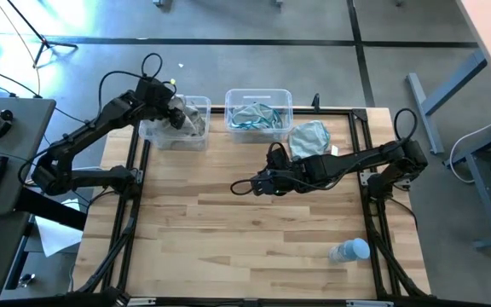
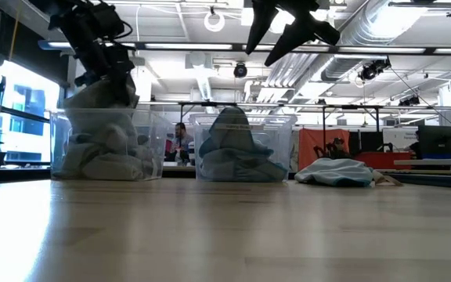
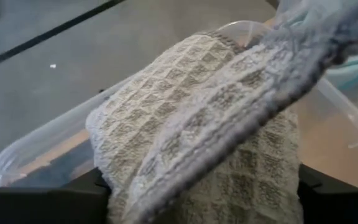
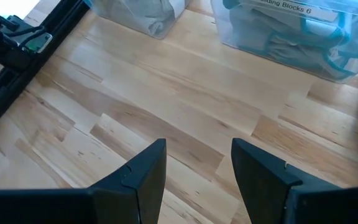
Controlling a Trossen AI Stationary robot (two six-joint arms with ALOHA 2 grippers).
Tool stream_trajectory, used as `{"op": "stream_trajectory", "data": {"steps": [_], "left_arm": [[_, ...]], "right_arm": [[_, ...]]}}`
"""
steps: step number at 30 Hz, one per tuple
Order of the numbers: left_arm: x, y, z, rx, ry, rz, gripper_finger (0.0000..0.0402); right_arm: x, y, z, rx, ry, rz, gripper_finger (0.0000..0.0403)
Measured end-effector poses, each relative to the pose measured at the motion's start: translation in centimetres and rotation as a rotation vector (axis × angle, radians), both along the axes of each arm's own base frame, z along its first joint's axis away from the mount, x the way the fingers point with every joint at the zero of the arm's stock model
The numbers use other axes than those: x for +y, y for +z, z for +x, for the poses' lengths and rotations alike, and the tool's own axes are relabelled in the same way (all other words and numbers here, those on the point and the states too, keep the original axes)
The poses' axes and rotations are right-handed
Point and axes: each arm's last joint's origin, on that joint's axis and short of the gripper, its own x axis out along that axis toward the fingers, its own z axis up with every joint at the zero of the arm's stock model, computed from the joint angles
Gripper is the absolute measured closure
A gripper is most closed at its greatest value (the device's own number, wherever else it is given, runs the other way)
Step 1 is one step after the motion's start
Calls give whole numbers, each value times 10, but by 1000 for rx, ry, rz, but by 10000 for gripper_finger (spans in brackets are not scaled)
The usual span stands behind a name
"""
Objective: Sort microfiber towel by color & place in baskets
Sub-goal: Put the gray towel into the left transparent bin, then put the blue towel into the right transparent bin
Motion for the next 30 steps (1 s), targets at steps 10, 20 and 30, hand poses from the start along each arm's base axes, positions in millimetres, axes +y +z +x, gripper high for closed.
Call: {"op": "stream_trajectory", "data": {"steps": [10,20,30], "left_arm": [[-9,3,-4,2,27,-158,129],[-7,43,0,-102,33,-94,128],[-11,35,-3,10,226,-102,128]], "right_arm": [[-15,-4,-6,112,-8,-40,226],[-54,-5,-5,255,83,-164,226],[-88,-5,-6,369,172,-228,226]]}}
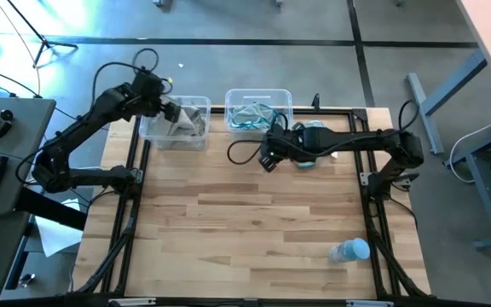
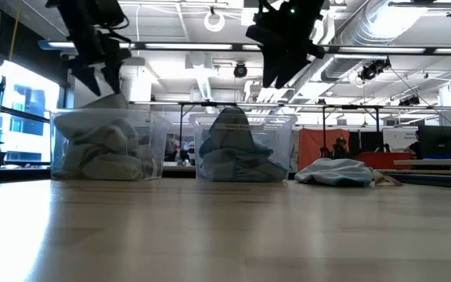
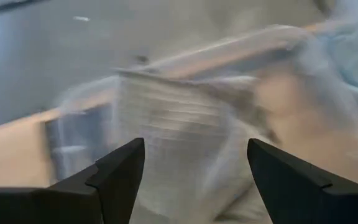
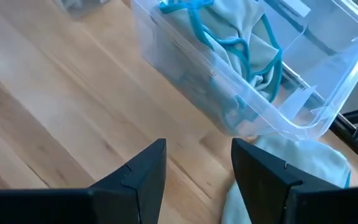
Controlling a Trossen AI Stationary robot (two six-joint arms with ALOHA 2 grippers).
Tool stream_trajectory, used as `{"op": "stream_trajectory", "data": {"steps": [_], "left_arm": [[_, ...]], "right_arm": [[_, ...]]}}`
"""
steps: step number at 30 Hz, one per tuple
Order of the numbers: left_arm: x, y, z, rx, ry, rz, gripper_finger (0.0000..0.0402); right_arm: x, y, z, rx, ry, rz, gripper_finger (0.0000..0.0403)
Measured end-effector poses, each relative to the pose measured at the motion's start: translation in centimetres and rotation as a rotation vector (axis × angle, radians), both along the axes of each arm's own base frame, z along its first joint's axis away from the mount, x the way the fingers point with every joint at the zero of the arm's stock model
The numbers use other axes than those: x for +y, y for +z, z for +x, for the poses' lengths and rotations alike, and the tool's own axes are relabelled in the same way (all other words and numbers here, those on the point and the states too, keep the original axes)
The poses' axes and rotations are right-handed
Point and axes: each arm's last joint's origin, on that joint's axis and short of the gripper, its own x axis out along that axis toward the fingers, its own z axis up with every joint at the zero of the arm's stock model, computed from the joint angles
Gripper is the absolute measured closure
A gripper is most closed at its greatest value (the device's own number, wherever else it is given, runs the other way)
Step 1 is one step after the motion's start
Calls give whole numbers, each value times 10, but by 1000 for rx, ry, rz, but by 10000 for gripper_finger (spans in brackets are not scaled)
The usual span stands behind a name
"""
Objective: Sort microfiber towel by color & place in baskets
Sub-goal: Put the blue towel into the right transparent bin
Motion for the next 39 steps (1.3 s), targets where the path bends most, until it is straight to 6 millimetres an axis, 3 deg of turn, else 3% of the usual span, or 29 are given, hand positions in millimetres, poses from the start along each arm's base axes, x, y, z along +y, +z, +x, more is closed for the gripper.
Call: {"op": "stream_trajectory", "data": {"steps": [8,11,14,20,22,27,31,39], "left_arm": [[-5,1,7,-65,-45,-32,130],[-13,4,9,-77,-100,-32,148],[-23,8,13,-87,-142,-15,194],[-48,15,22,-122,-282,0,353],[-56,17,26,-122,-357,16,389],[-80,8,37,-142,-576,31,389],[-96,-7,43,-187,-655,32,399],[-112,-35,40,-223,-635,-17,401]], "right_arm": [[-13,-1,-2,-14,-26,89,226],[-13,-2,-3,-2,-28,97,226],[-13,-3,-5,15,-42,104,226],[-12,-6,-16,94,-129,140,226],[-11,-7,-23,138,-169,152,226],[-11,-8,-41,278,-281,102,227],[-15,-11,-53,362,-358,83,243],[-17,-66,-101,411,-468,232,291]]}}
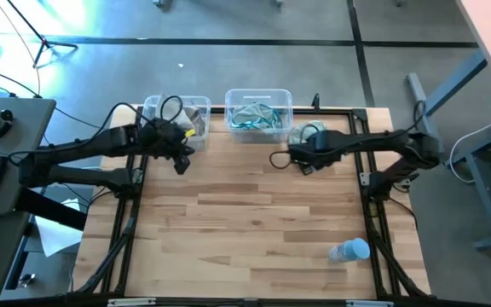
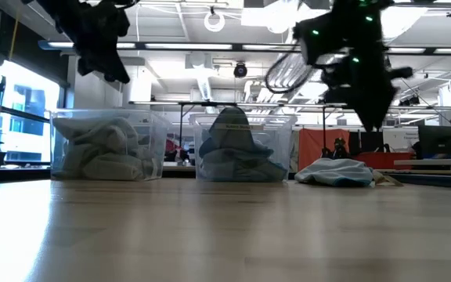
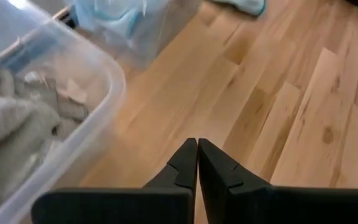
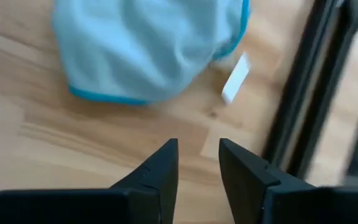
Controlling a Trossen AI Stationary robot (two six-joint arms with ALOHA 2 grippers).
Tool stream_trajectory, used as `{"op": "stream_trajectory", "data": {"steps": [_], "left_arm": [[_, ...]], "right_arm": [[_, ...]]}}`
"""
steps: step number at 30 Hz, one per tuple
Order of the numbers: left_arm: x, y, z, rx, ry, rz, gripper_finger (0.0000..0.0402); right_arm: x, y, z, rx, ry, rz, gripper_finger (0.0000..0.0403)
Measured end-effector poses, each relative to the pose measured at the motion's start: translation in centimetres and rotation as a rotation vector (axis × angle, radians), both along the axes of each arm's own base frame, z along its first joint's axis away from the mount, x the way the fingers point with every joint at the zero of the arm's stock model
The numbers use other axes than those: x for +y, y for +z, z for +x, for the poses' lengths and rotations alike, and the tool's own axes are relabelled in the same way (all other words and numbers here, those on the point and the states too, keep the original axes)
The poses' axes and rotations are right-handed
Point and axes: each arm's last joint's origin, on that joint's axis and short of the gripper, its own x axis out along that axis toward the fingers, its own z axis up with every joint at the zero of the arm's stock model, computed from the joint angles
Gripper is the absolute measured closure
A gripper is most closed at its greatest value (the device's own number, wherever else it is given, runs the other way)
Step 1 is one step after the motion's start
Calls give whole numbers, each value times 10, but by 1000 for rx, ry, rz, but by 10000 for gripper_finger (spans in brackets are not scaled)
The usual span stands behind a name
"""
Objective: Sort microfiber towel by color & place in baskets
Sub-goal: Put the blue towel into the right transparent bin
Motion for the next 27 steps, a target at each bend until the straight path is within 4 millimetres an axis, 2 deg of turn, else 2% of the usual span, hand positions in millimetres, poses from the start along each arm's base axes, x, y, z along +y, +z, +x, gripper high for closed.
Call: {"op": "stream_trajectory", "data": {"steps": [4,8,14,20,27], "left_arm": [[-3,-8,-3,3,23,-25,401],[-3,-12,-5,-4,50,-49,401],[-3,-12,-4,-13,53,-48,401],[-3,-12,-4,-19,53,-47,401],[-3,-12,-4,-27,73,-65,401]], "right_arm": [[7,-14,-22,-174,-81,8,304],[9,-16,-39,-335,-145,-47,305],[0,-27,-50,-441,-184,-116,299],[-15,-48,-50,-481,-139,-152,246],[-29,-46,-50,-467,-114,-291,160]]}}
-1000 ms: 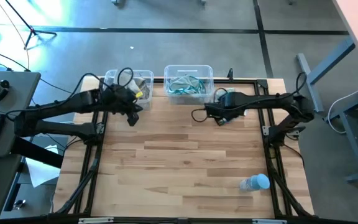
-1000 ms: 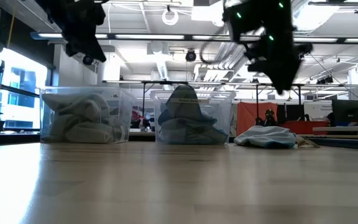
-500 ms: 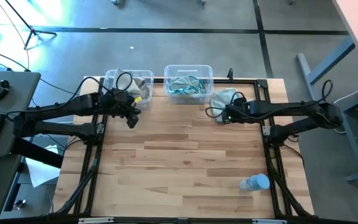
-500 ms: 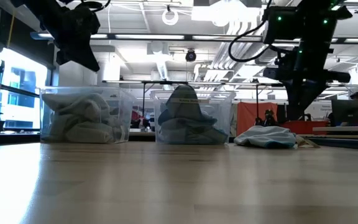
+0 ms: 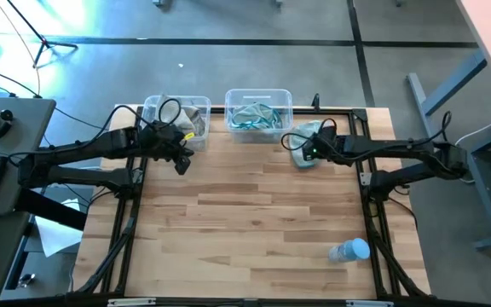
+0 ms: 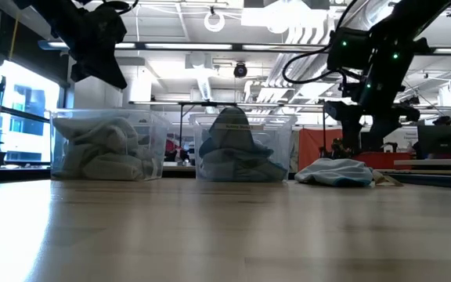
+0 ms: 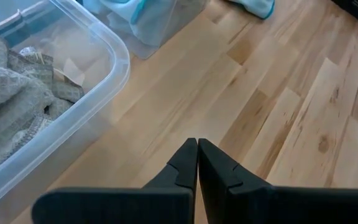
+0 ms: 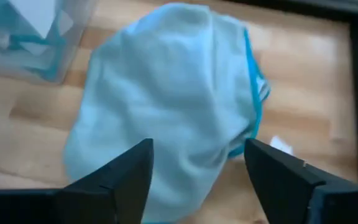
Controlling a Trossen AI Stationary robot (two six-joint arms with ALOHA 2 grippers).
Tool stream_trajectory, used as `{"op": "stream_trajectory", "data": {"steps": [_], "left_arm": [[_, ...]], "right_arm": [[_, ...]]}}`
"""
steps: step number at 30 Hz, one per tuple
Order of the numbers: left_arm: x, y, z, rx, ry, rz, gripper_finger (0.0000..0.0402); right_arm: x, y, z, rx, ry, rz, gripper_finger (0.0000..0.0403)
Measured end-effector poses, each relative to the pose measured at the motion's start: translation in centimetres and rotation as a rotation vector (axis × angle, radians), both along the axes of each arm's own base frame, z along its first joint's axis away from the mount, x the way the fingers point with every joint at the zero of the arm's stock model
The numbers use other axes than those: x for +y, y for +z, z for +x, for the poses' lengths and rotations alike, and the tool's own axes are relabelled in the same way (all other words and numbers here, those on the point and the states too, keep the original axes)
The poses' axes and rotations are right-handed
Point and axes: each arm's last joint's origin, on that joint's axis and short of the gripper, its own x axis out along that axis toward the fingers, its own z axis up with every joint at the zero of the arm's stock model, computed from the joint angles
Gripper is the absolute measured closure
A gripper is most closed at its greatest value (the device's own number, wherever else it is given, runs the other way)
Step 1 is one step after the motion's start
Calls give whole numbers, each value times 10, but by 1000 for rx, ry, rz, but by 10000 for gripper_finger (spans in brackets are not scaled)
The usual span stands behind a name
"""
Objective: Sort microfiber towel by color & place in baskets
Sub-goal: Put the blue towel into the right transparent bin
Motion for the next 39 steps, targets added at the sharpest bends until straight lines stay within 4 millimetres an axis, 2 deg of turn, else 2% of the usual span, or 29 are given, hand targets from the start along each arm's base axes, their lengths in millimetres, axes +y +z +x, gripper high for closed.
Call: {"op": "stream_trajectory", "data": {"steps": [4,9,18,21,23,28,29,31,35,39], "left_arm": [[0,0,0,-7,16,-16,401],[-1,0,0,-14,-2,-39,401],[-1,0,0,-23,1,-66,401],[-1,0,0,-22,1,-65,401],[-1,0,0,-21,-4,-61,401],[-1,0,0,-9,-34,-34,401],[-1,0,0,-6,-41,-27,401],[-1,0,0,3,-63,-7,401],[-1,0,0,32,-140,63,401],[-1,0,0,62,-222,139,401]], "right_arm": [[-10,-1,0,55,18,-62,139],[-26,-12,8,66,10,-68,135],[-41,-58,15,126,-70,125,136],[-39,-67,19,141,-53,180,162],[-35,-70,22,141,-61,187,205],[-13,-65,25,144,-7,226,361],[-7,-63,25,146,9,237,377],[5,-57,23,136,4,263,378],[31,-40,10,117,-43,310,349],[55,-14,2,-27,-58,286,367]]}}
